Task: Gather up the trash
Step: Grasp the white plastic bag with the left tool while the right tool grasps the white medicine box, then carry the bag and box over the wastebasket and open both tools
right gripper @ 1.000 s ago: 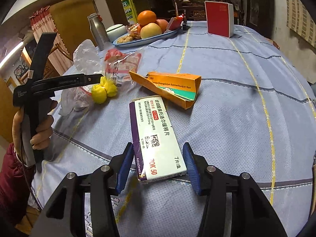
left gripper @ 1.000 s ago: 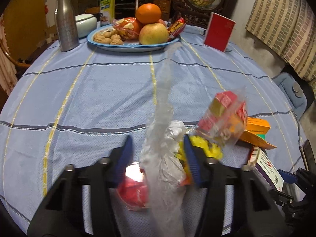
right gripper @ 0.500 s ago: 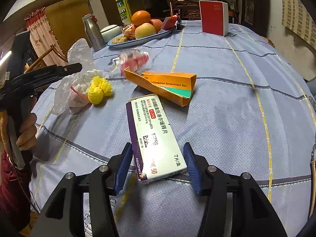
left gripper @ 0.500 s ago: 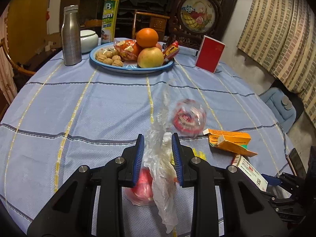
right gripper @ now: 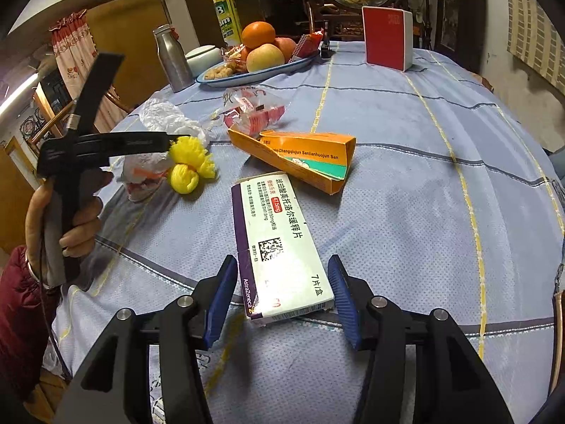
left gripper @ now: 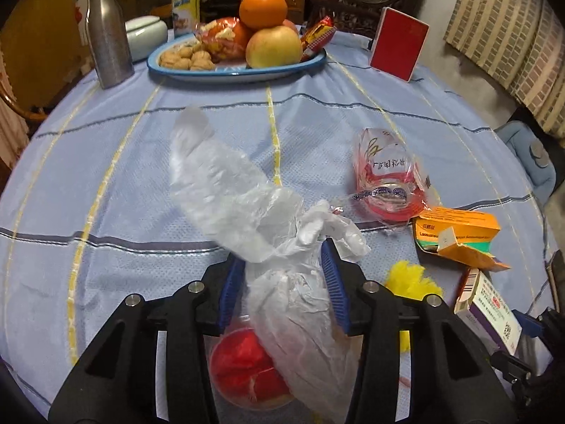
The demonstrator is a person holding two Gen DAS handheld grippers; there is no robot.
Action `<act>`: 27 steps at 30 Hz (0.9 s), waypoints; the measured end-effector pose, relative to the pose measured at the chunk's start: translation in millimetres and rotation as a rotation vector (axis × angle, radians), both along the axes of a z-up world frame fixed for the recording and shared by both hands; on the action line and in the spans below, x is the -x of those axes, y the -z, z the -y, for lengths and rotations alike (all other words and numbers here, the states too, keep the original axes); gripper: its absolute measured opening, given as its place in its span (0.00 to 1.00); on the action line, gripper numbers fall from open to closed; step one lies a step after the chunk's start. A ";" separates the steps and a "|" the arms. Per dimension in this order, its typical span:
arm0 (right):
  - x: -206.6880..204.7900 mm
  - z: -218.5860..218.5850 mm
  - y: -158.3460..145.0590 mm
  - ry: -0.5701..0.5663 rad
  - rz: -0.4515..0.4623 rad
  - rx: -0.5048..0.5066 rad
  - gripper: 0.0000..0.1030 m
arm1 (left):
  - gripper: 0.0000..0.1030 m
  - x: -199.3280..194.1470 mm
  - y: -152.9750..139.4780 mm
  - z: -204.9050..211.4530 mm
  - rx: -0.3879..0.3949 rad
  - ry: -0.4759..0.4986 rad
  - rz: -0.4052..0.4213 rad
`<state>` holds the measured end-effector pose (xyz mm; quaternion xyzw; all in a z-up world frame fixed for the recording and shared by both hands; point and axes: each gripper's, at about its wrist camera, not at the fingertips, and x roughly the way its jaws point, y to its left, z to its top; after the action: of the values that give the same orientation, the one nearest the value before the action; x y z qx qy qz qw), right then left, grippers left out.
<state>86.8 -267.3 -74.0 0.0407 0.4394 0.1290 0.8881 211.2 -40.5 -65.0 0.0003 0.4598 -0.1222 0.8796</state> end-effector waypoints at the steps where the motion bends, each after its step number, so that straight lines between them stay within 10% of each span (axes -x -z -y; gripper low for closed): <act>1: 0.1 0.1 -0.3 0.000 0.002 -0.001 0.51 | 0.43 0.9 -1.1 0.0 0.004 0.005 0.006; 6: 1.6 0.2 -0.4 -0.003 0.008 -0.003 0.49 | 0.20 10.3 -15.9 0.2 0.047 0.039 0.071; 27: 36.2 10.2 -16.3 0.040 0.079 -0.041 0.47 | 0.19 80.1 -62.8 -17.9 0.260 0.047 0.219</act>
<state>50.6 -277.5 -57.7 0.0626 0.4002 0.1217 0.9062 131.0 -22.6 -2.2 -0.0895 0.3411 -0.2006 0.9140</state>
